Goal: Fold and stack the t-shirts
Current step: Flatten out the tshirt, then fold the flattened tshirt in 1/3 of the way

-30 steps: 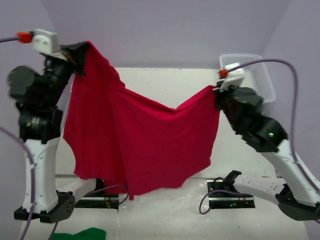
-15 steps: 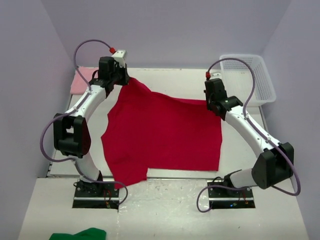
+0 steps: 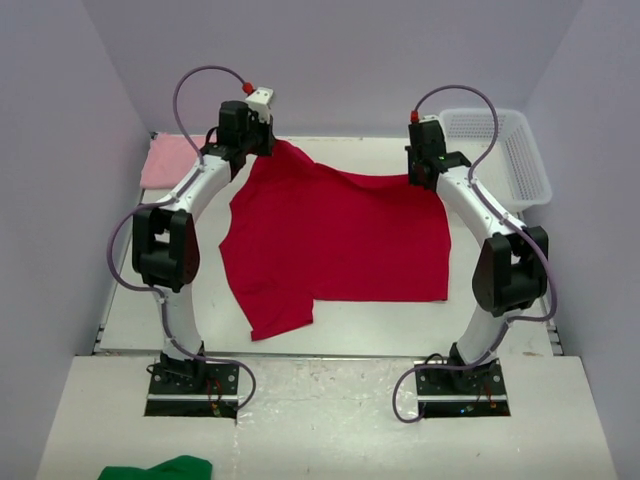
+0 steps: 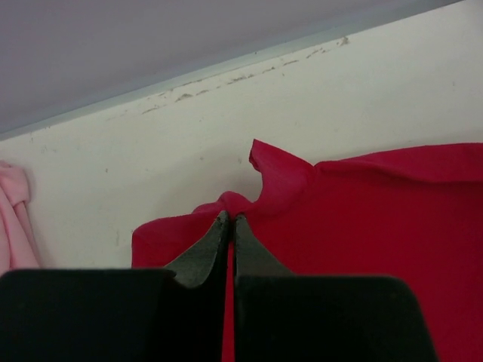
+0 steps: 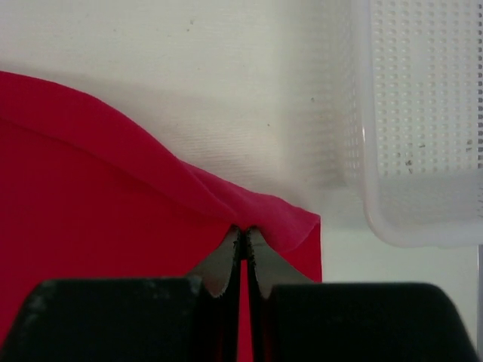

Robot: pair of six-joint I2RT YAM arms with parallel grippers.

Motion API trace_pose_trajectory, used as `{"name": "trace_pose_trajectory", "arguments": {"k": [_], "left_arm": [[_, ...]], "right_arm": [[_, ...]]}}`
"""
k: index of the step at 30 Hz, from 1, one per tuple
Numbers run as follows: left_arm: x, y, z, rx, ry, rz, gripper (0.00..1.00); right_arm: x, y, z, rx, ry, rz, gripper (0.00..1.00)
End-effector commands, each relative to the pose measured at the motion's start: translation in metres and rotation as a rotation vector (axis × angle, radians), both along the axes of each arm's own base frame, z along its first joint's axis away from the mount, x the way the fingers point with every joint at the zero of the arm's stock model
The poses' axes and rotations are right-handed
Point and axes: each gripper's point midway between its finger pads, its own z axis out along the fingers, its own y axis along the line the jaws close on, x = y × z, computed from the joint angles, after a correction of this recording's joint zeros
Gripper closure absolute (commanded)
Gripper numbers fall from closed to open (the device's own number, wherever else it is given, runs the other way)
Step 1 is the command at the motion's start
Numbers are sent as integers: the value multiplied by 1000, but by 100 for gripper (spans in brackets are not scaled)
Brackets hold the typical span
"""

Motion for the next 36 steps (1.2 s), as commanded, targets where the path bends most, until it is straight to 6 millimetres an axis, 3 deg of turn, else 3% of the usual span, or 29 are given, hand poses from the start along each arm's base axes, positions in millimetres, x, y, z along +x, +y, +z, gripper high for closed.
{"name": "trace_pose_trajectory", "arguments": {"k": [1, 6, 18, 27, 32, 36], "left_arm": [[12, 1, 29, 25, -88, -5, 100], [3, 6, 30, 39, -87, 4, 100], [-34, 7, 7, 5, -34, 20, 100], [-67, 4, 20, -8, -26, 88, 100], [-88, -10, 10, 18, -3, 83, 100], [-95, -5, -2, 18, 22, 129, 100]], "right_arm": [[23, -11, 25, 15, -70, -24, 100], [43, -36, 28, 12, -79, -76, 100], [74, -46, -3, 34, 9, -93, 100], [73, -58, -23, 18, 79, -152, 100], [66, -66, -24, 17, 84, -204, 100], [59, -67, -30, 15, 111, -215, 100]]}}
